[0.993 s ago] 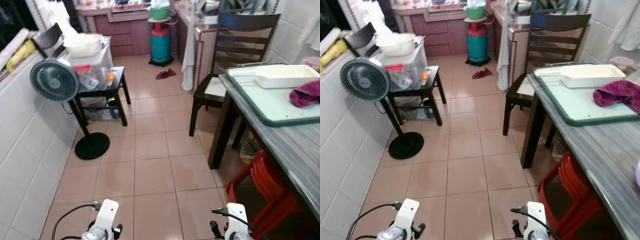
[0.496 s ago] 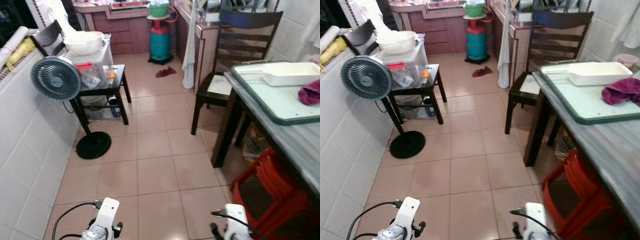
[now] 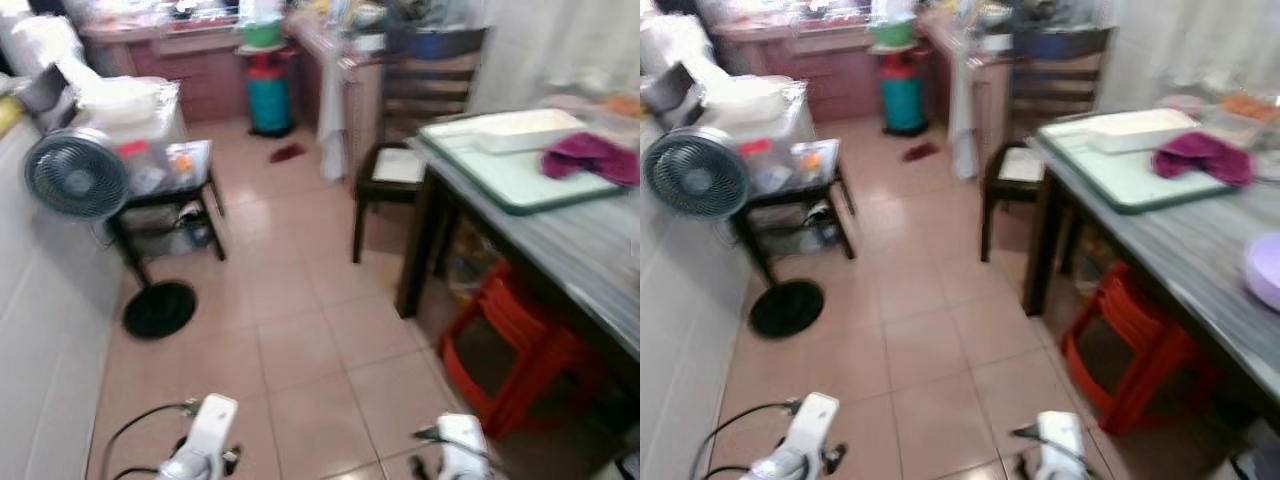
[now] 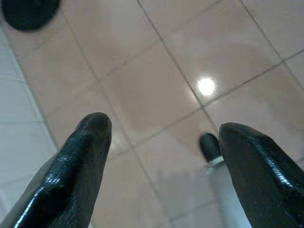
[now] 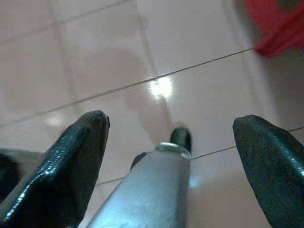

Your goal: Setting the table

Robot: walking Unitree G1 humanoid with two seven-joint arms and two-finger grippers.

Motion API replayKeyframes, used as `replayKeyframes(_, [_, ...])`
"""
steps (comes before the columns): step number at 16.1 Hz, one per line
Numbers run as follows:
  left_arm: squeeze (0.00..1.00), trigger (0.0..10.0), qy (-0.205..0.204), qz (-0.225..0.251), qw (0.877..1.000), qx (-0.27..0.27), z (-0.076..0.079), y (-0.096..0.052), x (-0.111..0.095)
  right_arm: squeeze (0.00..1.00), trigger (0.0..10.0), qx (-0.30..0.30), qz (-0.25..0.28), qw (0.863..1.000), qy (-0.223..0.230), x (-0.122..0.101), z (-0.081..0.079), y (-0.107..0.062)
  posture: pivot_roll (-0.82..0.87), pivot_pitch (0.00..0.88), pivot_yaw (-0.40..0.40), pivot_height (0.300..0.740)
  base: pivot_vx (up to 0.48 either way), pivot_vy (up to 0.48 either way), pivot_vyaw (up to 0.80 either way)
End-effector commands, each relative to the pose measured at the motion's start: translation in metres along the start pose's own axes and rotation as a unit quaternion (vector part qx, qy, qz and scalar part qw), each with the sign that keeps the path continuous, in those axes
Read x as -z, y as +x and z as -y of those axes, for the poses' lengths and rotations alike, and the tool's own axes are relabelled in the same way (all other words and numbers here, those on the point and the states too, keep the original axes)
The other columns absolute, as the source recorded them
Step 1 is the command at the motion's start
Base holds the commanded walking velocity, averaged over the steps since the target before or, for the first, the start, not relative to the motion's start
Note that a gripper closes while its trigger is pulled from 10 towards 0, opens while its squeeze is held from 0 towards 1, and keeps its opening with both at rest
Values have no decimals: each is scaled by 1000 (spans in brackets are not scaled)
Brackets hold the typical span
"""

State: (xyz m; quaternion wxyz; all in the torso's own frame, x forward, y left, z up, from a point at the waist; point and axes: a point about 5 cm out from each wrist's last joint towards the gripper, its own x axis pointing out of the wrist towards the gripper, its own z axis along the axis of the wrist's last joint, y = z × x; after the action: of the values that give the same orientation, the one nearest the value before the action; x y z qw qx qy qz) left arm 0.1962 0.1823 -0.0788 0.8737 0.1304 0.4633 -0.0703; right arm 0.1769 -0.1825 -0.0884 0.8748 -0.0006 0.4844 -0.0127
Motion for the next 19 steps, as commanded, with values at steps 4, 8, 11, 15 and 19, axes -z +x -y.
replayKeyframes(4, [0, 10000, -7, 7, 1000, 0, 3, 1, -4, 0, 10000, 6, 8, 1000, -6, -7, 9, 0, -103, 0, 60, 740, 0, 412, 0])
replayKeyframes(8, [0, 10000, -33, 8, 999, -15, 1, 0, 0, 0, 10000, 0, 11, 999, -30, -11, 10, 0, -74, 0, 24, 740, 0, 302, 0])
replayKeyframes(11, [0, 10000, -45, 8, 999, -21, -2, -2, 6, 0, 10000, -8, 20, 998, -50, -18, 7, 1, -59, 0, 8, 740, 0, 0, 267])
replayKeyframes(15, [0, 10000, -56, 11, 998, -39, -8, -2, 8, 0, 10000, -17, 19, 998, -65, -18, 6, 1, -38, 0, -21, 740, 0, 0, 798])
replayKeyframes(19, [0, 10000, -60, 11, 997, -44, -10, -3, 11, 0, 10000, -21, 19, 996, -79, -18, 6, 1, -28, 0, -33, 740, 0, 0, 0])
